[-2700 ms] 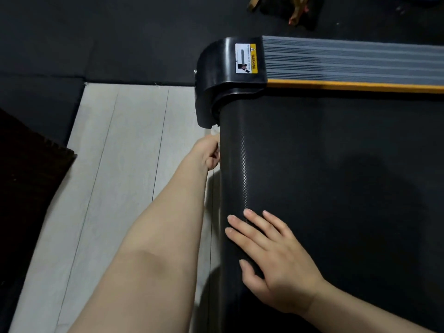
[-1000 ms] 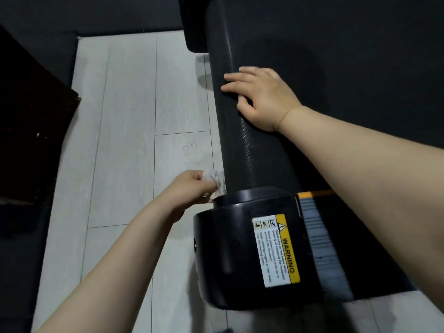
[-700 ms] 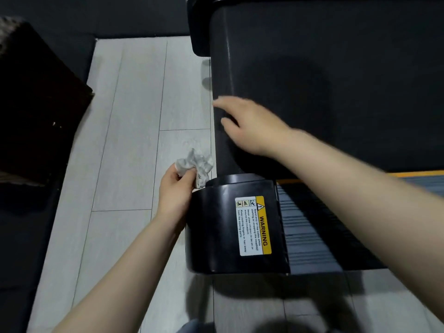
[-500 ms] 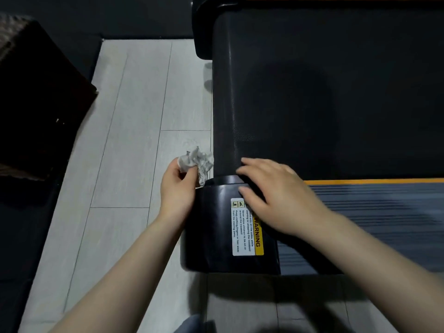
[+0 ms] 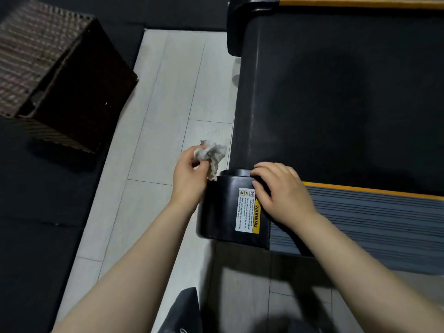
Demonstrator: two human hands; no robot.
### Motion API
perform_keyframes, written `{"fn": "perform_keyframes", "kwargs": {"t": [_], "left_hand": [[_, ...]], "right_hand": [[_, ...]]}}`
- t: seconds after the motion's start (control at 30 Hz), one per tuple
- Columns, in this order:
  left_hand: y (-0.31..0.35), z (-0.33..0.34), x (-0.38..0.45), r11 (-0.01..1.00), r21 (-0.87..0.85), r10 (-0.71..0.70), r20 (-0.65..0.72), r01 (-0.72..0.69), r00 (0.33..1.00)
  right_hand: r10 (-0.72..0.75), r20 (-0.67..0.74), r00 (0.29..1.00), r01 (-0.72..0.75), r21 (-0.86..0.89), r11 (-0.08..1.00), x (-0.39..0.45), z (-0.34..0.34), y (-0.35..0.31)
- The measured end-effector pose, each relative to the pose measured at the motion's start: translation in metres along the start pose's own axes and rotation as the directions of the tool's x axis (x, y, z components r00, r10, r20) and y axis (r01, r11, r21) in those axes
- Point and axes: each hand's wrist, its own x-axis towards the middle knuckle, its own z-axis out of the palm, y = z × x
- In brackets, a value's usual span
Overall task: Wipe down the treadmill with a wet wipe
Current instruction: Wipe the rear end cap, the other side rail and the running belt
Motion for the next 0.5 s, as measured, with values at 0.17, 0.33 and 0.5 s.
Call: {"fn": "perform_keyframes", "kwargs": {"t": [0.17, 0.33, 0.5], "left_hand": [[0.05, -0.031, -0.043, 0.916, -0.327, -0.192, 0.148, 0.232, 0.97], [0.101, -0.063, -0.09, 0.817, -0.447, -0.248, 0.301, 0.365, 0.921], [0.147, -0.098, -0.133, 0.817, -0.402, -0.277, 0.353, 0.413, 0.893]], "right_hand": [[0.416, 0.104, 0.903, -0.372, 0.674, 0.638, 0.008, -0.039, -0.048], [0.42, 0.439, 0.795, -0.511, 0.856, 0.073, 0.004, -0.106, -0.117], [0.317, 0.514, 0.797, -0.519, 0.851, -0.078, -0.012, -0.153, -0.164]]}}
